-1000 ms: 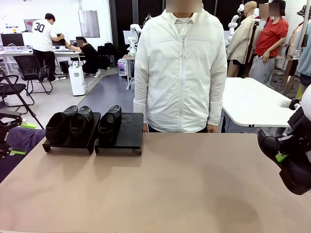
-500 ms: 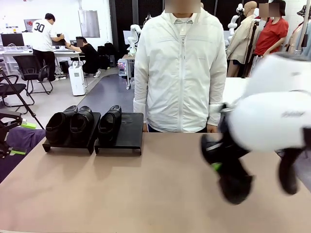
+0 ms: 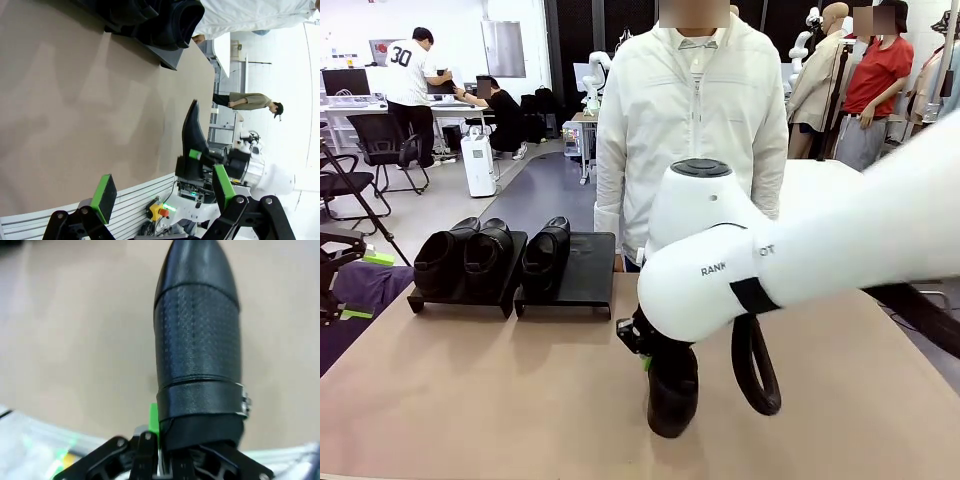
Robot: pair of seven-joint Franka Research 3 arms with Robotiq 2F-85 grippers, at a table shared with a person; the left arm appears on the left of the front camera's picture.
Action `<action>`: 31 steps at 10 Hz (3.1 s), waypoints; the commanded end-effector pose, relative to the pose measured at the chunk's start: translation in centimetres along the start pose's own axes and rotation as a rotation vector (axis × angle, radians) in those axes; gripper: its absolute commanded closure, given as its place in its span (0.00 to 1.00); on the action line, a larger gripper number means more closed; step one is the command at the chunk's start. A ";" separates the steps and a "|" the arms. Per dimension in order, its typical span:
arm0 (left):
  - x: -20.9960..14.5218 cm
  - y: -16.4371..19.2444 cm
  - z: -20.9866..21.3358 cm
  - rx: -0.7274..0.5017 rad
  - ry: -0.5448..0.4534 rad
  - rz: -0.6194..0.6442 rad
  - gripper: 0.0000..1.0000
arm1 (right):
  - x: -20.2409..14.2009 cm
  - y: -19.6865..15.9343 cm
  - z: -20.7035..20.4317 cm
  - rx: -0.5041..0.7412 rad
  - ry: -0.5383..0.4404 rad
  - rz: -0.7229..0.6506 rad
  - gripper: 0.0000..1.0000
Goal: Organize the shoes by placing them on the stand.
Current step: Pick up one Shoe and place it in the middle of the table.
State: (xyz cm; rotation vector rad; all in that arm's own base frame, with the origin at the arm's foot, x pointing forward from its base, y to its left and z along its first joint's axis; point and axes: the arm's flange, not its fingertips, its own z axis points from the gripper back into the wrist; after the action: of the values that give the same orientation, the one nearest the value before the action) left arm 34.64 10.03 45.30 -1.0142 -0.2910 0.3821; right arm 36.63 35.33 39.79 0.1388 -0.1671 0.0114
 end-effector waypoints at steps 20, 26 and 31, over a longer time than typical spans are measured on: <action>0.0 0.1 0.2 -0.021 -0.001 -0.007 0.00 | -3.0 -44.3 14.5 0.638 -0.066 -0.243 0.00; 0.0 0.1 0.2 -0.021 -0.001 -0.007 0.00 | -3.9 -47.2 14.6 0.666 -0.059 -0.344 0.00; 0.0 0.1 0.2 -0.021 -0.001 -0.007 0.00 | -3.9 -47.2 14.6 0.666 -0.059 -0.344 0.00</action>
State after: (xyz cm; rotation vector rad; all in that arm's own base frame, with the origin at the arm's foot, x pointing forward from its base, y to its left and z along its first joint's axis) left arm 34.62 10.10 45.28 -1.0141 -0.2912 0.3843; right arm 31.26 -12.97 46.76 0.8433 -0.1935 -0.3030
